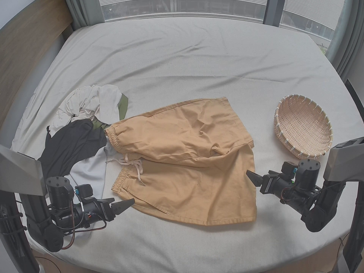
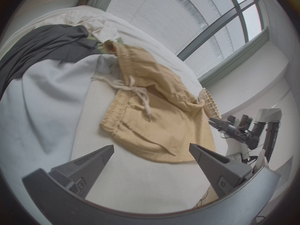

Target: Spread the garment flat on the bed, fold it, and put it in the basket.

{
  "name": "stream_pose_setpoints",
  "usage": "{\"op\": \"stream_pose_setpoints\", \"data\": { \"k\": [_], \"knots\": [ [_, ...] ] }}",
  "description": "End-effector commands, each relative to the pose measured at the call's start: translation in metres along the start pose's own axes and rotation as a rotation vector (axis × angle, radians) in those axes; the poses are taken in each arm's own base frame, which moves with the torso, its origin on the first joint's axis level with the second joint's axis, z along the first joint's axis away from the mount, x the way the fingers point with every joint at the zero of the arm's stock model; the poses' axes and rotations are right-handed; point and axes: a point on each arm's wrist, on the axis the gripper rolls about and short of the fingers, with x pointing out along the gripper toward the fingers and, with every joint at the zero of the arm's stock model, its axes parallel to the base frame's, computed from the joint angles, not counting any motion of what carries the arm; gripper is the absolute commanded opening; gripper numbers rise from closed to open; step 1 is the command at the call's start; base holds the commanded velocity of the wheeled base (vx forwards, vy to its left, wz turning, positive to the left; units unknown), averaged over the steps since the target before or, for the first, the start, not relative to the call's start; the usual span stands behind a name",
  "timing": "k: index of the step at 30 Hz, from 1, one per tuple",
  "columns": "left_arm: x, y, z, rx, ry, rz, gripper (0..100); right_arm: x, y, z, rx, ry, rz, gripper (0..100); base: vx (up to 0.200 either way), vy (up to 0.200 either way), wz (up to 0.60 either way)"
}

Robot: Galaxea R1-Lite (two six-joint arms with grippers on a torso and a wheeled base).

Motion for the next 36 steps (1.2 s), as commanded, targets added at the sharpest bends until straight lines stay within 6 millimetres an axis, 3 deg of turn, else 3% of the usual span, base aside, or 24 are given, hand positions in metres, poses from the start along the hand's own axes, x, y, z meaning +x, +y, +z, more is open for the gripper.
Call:
{"op": "stream_pose_setpoints", "data": {
  "k": [1,9,24,25,30,34,36],
  "knots": [
    [0.004,0.014,-0.004,-0.036,0.009,0.058,100,-0.011,0.006,0.007,-0.002,-0.019,0.025,100,0.000,0.000,0.00],
    [0.009,0.021,0.006,-0.037,-0.037,0.066,100,-0.015,0.033,0.010,-0.023,-0.036,0.122,100,0.000,0.000,0.00],
    [0.046,0.033,0.014,-0.016,-0.079,0.039,100,-0.018,0.035,0.011,-0.026,-0.037,0.127,100,0.000,0.000,0.00],
    [0.048,0.034,0.015,-0.014,-0.083,0.037,0,-0.018,0.035,0.011,-0.026,-0.037,0.127,100,0.000,0.000,0.00],
    [0.055,0.038,0.013,-0.015,-0.081,0.035,0,-0.021,0.035,0.010,-0.027,-0.027,0.123,100,0.000,0.000,0.00],
    [0.050,0.037,0.011,-0.020,-0.071,0.040,0,-0.027,0.035,0.011,-0.026,-0.027,0.125,100,0.000,0.000,0.00],
    [0.030,0.028,0.013,-0.025,-0.069,0.043,0,-0.039,0.035,0.005,-0.031,0.009,0.130,100,0.000,0.000,0.00]
  ]
}}
